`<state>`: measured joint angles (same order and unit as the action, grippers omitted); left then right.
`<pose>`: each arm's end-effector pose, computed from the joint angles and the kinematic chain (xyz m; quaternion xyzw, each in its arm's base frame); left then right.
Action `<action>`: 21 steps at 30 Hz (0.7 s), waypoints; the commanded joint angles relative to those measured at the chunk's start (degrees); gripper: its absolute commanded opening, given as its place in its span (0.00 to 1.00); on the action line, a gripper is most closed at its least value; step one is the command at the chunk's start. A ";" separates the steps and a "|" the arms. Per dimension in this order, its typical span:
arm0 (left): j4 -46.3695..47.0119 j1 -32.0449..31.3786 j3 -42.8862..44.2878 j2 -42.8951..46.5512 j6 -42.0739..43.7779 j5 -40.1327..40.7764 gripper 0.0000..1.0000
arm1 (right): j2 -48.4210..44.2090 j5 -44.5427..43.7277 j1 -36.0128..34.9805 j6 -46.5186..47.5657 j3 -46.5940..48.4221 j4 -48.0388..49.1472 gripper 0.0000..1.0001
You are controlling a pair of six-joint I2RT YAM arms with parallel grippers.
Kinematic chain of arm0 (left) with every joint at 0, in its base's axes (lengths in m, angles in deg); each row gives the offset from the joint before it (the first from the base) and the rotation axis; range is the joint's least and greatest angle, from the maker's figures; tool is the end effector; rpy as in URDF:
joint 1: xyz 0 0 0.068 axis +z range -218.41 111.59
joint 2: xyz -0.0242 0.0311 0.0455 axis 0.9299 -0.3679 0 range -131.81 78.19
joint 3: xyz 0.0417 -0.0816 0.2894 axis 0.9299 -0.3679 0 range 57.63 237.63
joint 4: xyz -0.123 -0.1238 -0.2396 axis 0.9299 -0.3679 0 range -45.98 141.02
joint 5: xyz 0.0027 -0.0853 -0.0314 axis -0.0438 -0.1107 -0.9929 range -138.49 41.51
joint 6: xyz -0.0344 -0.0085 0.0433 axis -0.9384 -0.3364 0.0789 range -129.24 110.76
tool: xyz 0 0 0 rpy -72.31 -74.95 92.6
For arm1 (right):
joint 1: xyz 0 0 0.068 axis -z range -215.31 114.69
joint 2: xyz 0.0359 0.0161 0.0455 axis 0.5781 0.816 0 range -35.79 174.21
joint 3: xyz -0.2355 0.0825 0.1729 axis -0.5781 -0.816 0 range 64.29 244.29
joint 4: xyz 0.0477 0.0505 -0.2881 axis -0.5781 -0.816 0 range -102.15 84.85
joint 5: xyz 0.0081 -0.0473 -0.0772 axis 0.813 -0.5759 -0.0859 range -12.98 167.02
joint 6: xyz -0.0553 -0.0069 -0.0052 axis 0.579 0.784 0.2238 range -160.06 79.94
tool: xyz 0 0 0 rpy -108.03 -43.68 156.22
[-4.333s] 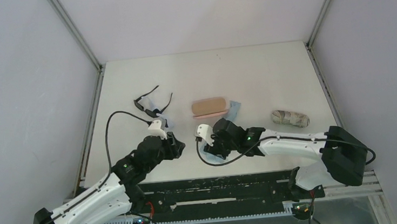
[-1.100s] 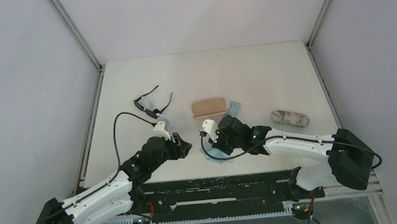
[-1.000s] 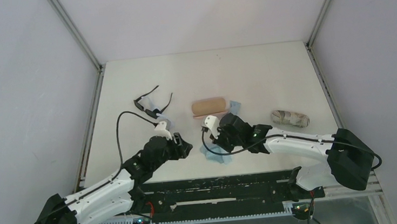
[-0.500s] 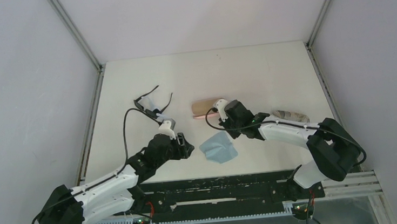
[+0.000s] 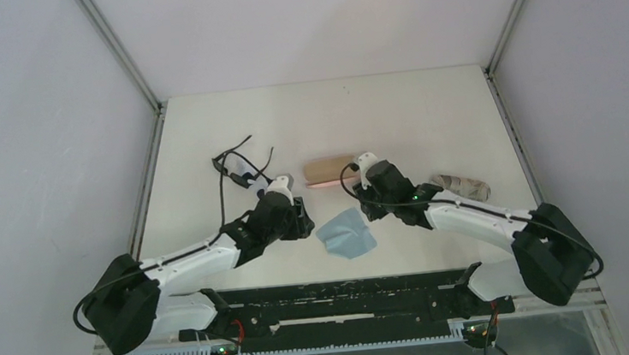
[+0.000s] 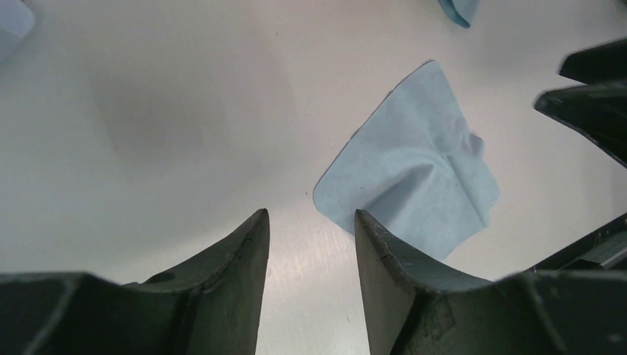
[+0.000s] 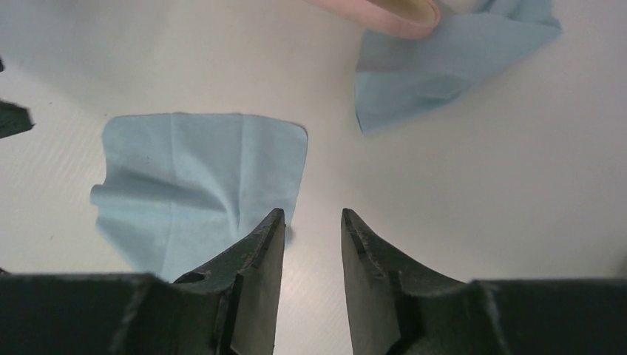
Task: Organize the sunglasses
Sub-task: Adjust the glasses cleaning cloth at the center of the board, then fold the glasses cleaning cloth at the center of the board.
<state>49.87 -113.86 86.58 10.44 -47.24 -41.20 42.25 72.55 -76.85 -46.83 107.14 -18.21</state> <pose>0.1800 -0.1757 0.1851 0.0319 0.9041 -0.2380 0.3534 0.2255 0.1957 0.2053 -0.2657 0.8951 0.1125 0.3398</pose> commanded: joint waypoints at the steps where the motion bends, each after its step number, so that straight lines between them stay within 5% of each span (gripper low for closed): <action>1: -3.30 -1.06 6.88 -5.31 -3.22 1.84 0.50 | -7.32 -2.53 0.14 -8.61 -3.96 1.66 0.34; 12: -14.02 -6.92 16.66 -15.70 -8.29 11.08 0.52 | -22.43 -3.82 0.57 -14.07 -11.76 1.99 0.36; 21: -18.06 -10.61 21.43 -22.30 -10.05 14.53 0.54 | -25.83 -2.80 1.20 -13.01 -13.85 1.04 0.38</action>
<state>33.61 -123.41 104.18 -10.19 -55.24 -30.03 18.05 69.79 -75.89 -59.07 94.00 -18.28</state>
